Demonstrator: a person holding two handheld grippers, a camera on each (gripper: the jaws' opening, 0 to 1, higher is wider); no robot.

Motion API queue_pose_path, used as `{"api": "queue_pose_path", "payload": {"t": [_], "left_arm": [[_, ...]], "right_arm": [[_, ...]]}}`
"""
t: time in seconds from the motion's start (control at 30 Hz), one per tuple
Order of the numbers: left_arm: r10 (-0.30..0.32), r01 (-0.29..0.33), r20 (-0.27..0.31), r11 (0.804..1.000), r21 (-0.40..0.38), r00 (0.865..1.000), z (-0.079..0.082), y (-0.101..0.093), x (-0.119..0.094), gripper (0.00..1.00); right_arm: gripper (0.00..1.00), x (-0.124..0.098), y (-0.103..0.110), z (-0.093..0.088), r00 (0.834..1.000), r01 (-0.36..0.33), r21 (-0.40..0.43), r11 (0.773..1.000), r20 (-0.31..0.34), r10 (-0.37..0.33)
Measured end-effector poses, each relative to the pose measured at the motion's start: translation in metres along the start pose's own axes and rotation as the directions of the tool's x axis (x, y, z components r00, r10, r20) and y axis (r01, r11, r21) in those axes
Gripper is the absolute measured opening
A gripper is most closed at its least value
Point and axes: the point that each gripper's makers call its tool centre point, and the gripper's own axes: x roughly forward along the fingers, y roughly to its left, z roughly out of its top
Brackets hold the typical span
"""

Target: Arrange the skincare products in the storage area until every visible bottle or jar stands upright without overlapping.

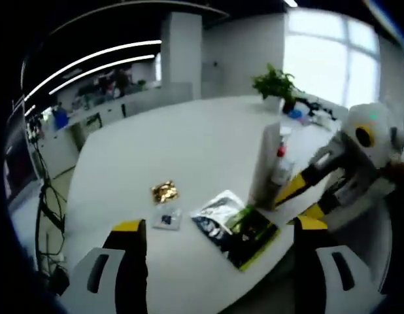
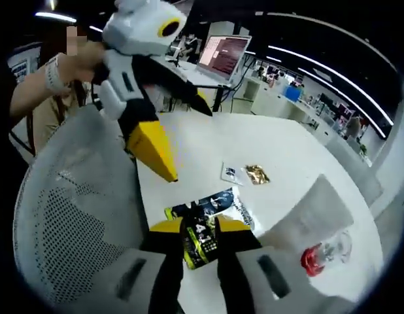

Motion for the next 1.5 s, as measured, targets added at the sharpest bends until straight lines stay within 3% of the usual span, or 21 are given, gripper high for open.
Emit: {"api": "queue_pose_path", "payload": {"t": [0.07, 0.27, 0.47, 0.6, 0.63, 0.67, 0.77, 1.27, 1.5], "left_arm": [[0.013, -0.013, -0.002, 1.000, 0.013, 1.000, 0.000, -0.001, -0.001, 0.91], [0.015, -0.015, -0.004, 1.000, -0.008, 1.000, -0.002, -0.008, -0.002, 0.96], [0.022, -0.022, 0.014, 1.000, -0.020, 1.000, 0.000, -0.014, -0.005, 0.97], [0.052, -0.051, 0.014, 0.998, -0.027, 0.999, 0.000, -0.018, -0.008, 0.97], [0.054, -0.053, 0.017, 0.998, -0.027, 0.998, 0.000, -0.020, -0.009, 0.97], [0.054, -0.053, 0.018, 0.998, -0.028, 0.998, 0.000, -0.021, -0.009, 0.97], [0.071, -0.070, 0.013, 0.997, -0.044, 0.997, -0.002, -0.021, -0.010, 0.97], [0.110, -0.110, -0.009, 0.993, -0.052, 0.994, -0.012, -0.010, -0.026, 0.97], [0.083, -0.082, 0.008, 0.996, -0.035, 0.997, -0.007, 0.002, -0.028, 0.97]], "right_arm": [[0.16, -0.013, -0.005, 0.002, 1.000, 0.011, 0.019, 1.000, 0.016, -0.012], [0.26, -0.042, -0.024, 0.001, 0.995, 0.078, 0.049, 0.996, 0.052, -0.081], [0.37, -0.066, -0.043, -0.010, 0.987, 0.144, 0.089, 0.986, 0.055, -0.150], [0.51, -0.078, -0.055, -0.019, 0.982, 0.168, 0.142, 0.976, 0.061, -0.178], [0.52, -0.083, -0.063, -0.023, 0.974, 0.208, 0.182, 0.961, 0.054, -0.220], [0.53, -0.084, -0.064, -0.025, 0.975, 0.203, 0.173, 0.964, 0.050, -0.215], [0.68, -0.088, -0.068, -0.033, 0.976, 0.200, 0.216, 0.956, 0.038, -0.213], [0.98, -0.091, -0.073, -0.037, 0.974, 0.197, 0.236, 0.952, 0.068, -0.218], [0.99, -0.086, -0.073, -0.037, 0.969, 0.223, 0.249, 0.942, 0.046, -0.242]]}}
